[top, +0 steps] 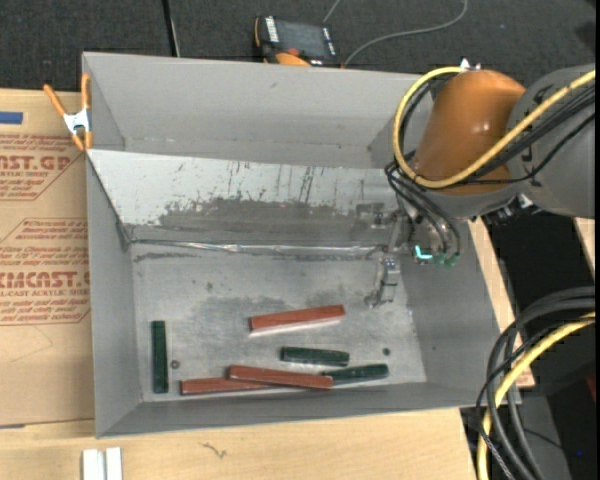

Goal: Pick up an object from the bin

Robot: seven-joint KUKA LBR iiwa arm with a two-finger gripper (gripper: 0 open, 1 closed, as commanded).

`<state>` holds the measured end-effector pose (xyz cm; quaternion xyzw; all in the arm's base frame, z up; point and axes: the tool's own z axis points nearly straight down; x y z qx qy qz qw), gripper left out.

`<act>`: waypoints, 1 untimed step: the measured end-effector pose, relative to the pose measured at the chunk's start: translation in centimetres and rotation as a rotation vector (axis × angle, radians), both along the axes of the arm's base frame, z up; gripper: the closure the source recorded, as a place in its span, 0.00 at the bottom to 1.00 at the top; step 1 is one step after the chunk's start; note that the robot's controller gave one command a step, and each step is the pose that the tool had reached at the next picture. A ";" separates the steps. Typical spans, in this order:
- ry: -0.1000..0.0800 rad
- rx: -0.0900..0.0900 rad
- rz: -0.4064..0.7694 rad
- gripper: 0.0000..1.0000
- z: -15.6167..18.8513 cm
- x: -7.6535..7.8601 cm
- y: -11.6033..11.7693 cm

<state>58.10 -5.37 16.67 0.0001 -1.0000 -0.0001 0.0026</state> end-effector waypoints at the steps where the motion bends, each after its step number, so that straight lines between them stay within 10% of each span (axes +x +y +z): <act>1: 0.004 0.002 0.072 0.00 -10.1 -6.7 4.0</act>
Offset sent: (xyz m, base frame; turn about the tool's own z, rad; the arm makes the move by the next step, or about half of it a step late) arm -0.0638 0.0379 -0.0967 -0.0702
